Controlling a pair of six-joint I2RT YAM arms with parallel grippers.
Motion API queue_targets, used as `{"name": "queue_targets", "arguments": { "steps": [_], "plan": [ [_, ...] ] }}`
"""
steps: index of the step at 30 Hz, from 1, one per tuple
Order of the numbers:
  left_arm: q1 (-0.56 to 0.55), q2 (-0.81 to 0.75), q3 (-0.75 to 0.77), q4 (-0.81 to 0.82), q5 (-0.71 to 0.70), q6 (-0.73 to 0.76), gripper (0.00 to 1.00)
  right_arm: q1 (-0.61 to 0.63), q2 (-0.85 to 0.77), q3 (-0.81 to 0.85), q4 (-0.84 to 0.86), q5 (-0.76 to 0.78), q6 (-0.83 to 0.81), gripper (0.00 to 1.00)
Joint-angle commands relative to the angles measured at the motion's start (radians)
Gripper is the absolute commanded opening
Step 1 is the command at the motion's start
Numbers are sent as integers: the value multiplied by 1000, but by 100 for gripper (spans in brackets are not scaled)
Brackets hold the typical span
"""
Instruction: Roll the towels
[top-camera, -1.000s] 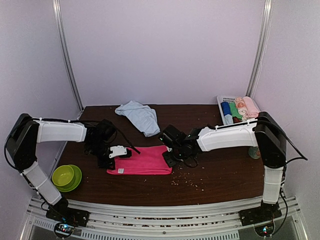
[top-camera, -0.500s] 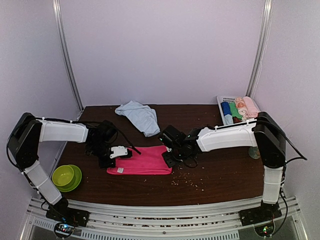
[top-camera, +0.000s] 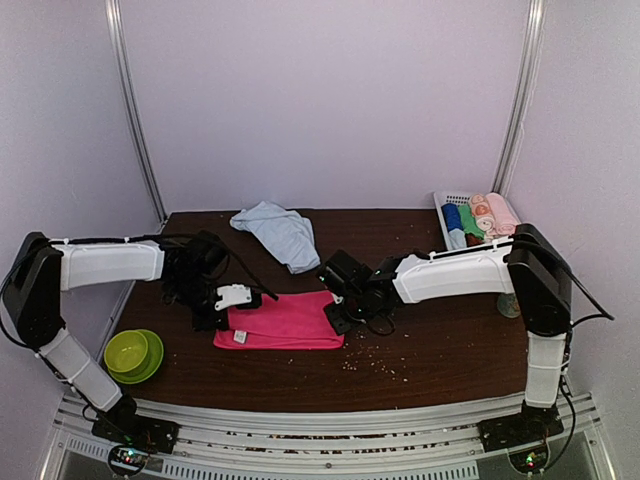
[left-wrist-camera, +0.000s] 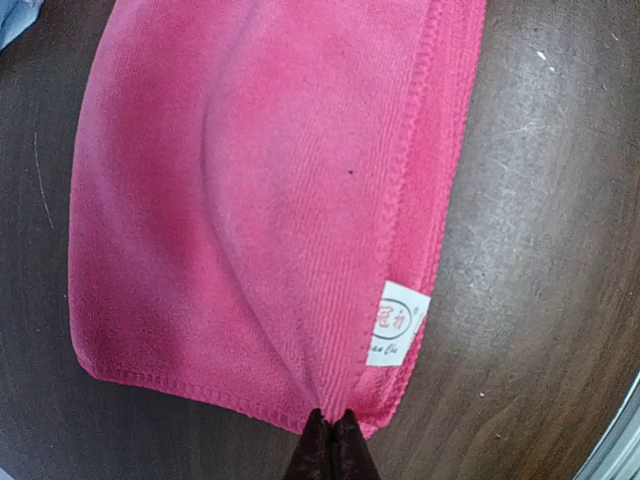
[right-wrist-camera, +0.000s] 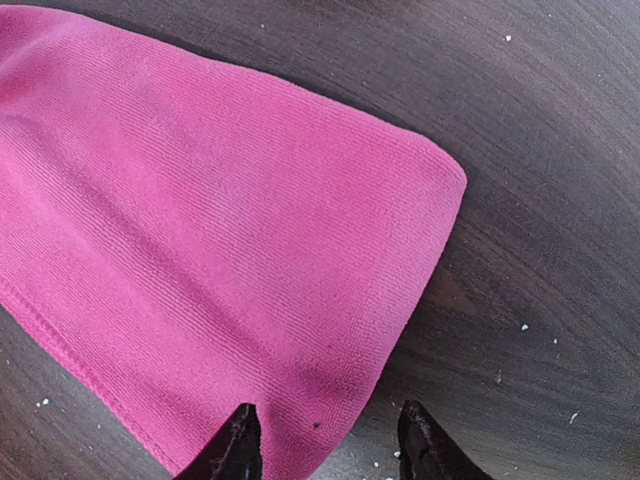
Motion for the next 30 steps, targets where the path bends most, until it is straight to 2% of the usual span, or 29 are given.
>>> {"name": "queue_targets", "arguments": {
  "steps": [1,16,22,29,30],
  "plan": [
    [-9,-4,8,-65,43,26,0,6,23,-10,-5,19,-7,47],
    [-16,92,-32,-31,-25,37,0,12,63,-24,-75,-8,-68,48],
    [-16,88,-20,-40,-1,35,30,15,48,-30,-81,-6,-75,50],
    [16,-51,49,-106,46,41,82,13,-39,-63,-79,2,-91,61],
    [29,-59,64,-115,54,42,87,14,-52,-67,-78,2,-93,63]
  ]
}}
